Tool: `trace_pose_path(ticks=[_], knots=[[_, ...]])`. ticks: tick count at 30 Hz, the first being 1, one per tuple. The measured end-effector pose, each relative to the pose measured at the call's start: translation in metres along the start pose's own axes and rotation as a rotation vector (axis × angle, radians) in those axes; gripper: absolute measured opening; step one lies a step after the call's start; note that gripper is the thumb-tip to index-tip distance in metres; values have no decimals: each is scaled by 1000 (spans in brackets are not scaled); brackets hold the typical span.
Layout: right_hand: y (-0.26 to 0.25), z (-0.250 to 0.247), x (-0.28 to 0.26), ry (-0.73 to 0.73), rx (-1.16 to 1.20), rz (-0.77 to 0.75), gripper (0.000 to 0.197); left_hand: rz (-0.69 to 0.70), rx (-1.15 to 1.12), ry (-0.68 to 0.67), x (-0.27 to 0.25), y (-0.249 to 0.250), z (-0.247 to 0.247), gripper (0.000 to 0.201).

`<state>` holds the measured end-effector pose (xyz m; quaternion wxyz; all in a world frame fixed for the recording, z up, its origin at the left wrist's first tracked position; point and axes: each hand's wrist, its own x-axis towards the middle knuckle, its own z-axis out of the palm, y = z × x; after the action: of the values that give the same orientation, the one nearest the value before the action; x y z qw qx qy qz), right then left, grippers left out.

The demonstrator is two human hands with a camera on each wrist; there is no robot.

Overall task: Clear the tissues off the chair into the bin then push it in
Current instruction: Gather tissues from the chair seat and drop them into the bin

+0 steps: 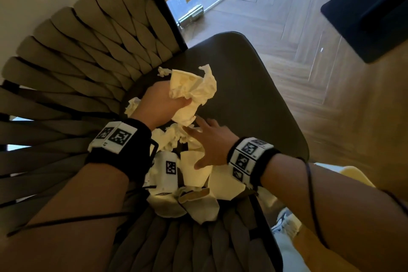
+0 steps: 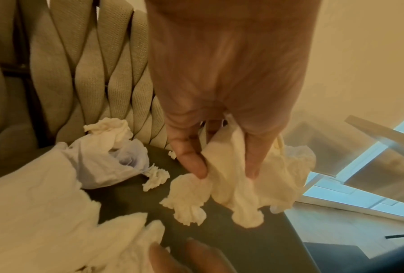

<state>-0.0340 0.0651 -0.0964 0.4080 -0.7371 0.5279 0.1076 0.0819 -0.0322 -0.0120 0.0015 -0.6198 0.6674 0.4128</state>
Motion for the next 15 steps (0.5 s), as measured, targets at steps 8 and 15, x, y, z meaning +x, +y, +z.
trace_pose_path(ticks=[8, 15], knots=[[-43, 27, 12, -159, -45, 25, 112, -56, -78, 39, -2, -24, 9, 35], [-43, 27, 16, -183, 89, 115, 103, -47, -70, 44, -8, -34, 11, 29]])
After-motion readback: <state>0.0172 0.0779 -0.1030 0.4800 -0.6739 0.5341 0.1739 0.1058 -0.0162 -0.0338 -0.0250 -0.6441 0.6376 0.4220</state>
